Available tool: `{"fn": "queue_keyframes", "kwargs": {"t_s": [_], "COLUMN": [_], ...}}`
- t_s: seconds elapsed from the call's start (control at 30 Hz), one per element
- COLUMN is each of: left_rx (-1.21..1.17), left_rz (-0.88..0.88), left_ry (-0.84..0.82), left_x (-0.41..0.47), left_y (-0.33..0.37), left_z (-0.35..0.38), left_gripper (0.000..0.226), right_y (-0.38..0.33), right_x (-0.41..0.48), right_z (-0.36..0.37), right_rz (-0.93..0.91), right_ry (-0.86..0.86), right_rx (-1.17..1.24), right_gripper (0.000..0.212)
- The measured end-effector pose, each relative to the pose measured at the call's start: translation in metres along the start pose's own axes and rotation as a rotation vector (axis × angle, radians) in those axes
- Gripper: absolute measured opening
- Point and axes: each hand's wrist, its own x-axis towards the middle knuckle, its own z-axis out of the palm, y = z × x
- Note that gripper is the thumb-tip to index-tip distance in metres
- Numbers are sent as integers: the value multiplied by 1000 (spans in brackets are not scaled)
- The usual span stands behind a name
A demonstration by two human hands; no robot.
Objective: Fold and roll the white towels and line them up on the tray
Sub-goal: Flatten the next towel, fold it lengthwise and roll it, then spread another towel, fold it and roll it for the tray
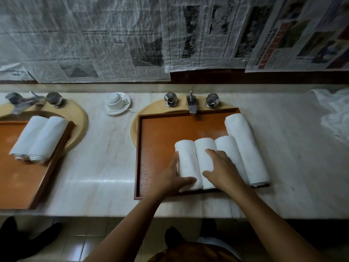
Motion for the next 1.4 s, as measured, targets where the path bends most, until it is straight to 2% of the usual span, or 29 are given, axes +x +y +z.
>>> {"fn": "queue_keyframes", "kwargs": {"t_s": [0.17,0.37,0.47,0.6,0.83,1.1,1.3,1.4], "left_rx": [-42,128,195,233,187,135,114,140], "left_rz": [16,61,90,254,399,505,531,541], "left_ry": [1,51,155,319,318,293,288,248], "left_x": [-1,2,-1,-2,1,38,74,93], "left_y": [-2,6,18,42,101,185,267,305], "left_z": [3,-7,-10,-14,8,82,166,210], "left_gripper": [122,118,101,67,36,30,19,24], "right_y": [4,12,20,33,77,181,289,348], "right_x": [1,-3,-9,-18,-24,-15,-1,5], "right_z": [3,1,-4,-17,-53,-111,-170,-198], "right_rz": [-11,-29,-50,-45,-2,4,38,106], "right_ry": [-6,40,108,228,375,488,510,527], "right_rx": [14,69,124,223,319,370,400,404], "right_gripper": [77,67,52,39,32,33,32,33]}}
